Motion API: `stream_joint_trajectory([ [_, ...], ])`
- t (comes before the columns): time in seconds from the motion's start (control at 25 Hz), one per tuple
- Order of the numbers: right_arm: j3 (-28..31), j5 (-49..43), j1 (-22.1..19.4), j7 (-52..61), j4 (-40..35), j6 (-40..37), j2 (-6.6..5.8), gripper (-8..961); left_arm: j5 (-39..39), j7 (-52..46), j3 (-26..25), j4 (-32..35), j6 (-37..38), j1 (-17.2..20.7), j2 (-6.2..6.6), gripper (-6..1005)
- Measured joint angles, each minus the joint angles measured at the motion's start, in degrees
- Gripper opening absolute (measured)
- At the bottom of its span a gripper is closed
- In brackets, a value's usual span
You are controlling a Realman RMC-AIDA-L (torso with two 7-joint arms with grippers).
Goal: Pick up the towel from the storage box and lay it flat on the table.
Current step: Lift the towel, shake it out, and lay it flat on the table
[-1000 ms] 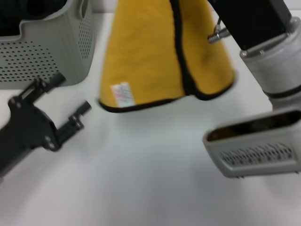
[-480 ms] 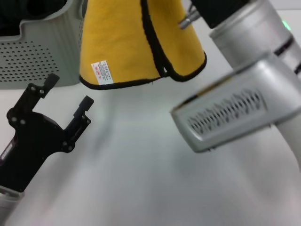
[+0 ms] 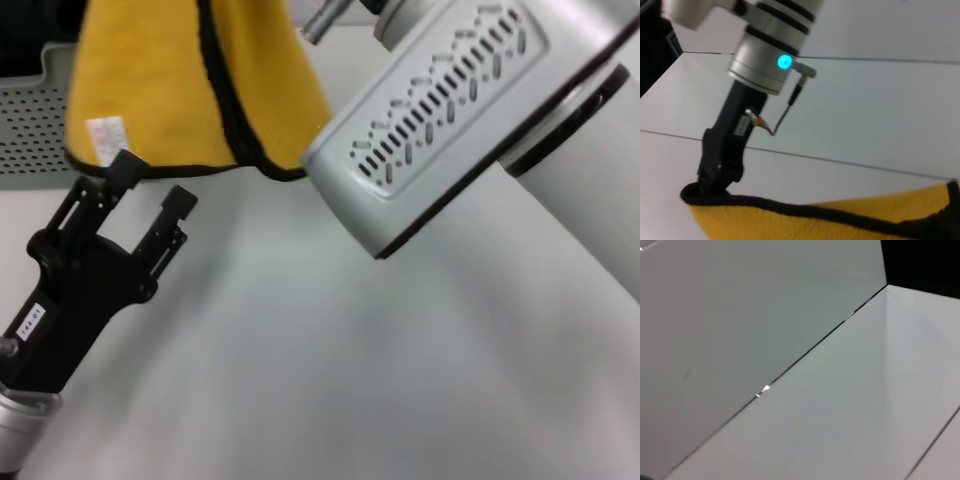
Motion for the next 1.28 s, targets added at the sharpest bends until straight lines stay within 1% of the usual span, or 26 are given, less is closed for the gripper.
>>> stream_joint_trajectory([
  [0.36,3.4,0.1,1.1,7.7,-6.7,13.6,-0.01,11,-2.3,8.4,0.0,2.2,-0.4,0.3,0.21,644],
  [0.52,3.9,0.1,2.6,10.0,-7.1,15.2,0.0,11,-2.8,12.3,-0.1,2.7,-2.0,0.0,0.23,642],
  [0.76,4.7,0.1,4.2,12.9,-7.3,16.1,0.0,12,-3.6,16.3,0.0,2.6,-2.2,-1.2,0.08,639],
  [1.28,5.6,0.1,5.9,13.4,-7.1,15.0,0.0,12,-3.8,17.0,0.0,1.2,-3.1,-2.0,0.08,631],
])
